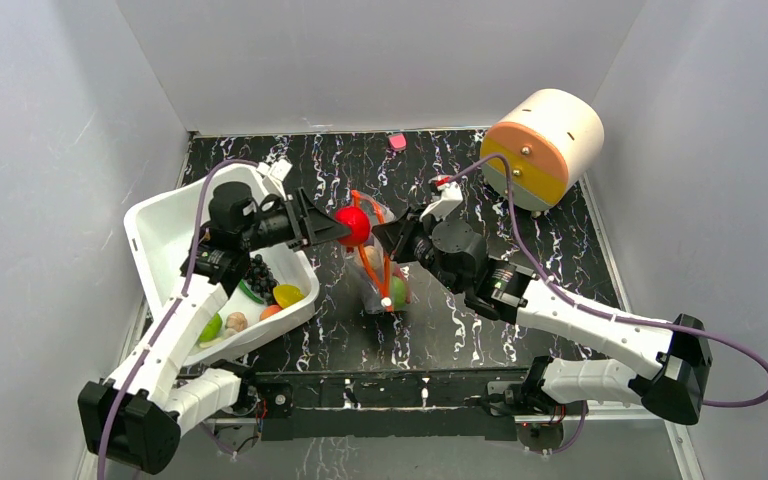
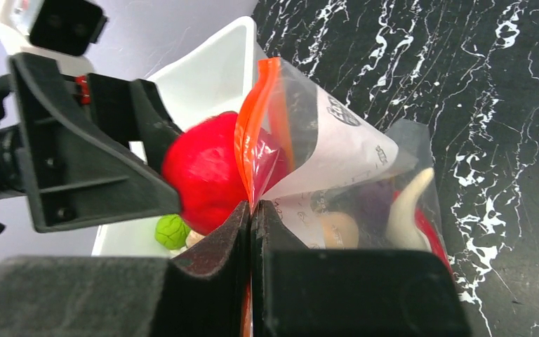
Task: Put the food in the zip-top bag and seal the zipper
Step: Place the fake fruit in the zipper food storage bag.
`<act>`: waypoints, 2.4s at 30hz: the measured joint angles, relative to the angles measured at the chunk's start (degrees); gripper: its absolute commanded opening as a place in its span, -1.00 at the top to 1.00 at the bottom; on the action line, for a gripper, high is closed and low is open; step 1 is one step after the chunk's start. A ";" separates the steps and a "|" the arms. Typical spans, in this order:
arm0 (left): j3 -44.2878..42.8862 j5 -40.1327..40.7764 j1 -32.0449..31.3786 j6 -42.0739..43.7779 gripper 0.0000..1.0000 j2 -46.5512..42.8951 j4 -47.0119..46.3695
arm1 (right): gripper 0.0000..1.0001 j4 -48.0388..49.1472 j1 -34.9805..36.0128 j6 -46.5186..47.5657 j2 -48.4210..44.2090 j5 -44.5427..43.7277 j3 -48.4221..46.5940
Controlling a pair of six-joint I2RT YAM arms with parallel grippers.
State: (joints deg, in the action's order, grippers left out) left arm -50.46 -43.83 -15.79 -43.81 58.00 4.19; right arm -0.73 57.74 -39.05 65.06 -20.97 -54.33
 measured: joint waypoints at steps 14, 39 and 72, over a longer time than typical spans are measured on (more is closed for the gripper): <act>1.09 7.39 -8.35 0.96 0.21 6.21 0.83 | 1.00 3.02 -0.07 1.75 0.35 2.91 0.13; 2.47 16.24 -11.85 -6.03 -0.08 8.44 0.52 | 1.00 0.72 -0.22 1.38 7.43 5.51 -2.47; -2.08 13.29 -13.51 -6.62 -0.42 1.53 5.01 | 1.00 4.39 -0.87 -1.46 0.90 1.20 0.94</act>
State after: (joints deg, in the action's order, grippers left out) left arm -52.53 -30.55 -29.30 -50.43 59.53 9.19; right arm 3.66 56.86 -40.51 65.95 -19.77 -53.39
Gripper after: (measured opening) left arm 0.732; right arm 0.009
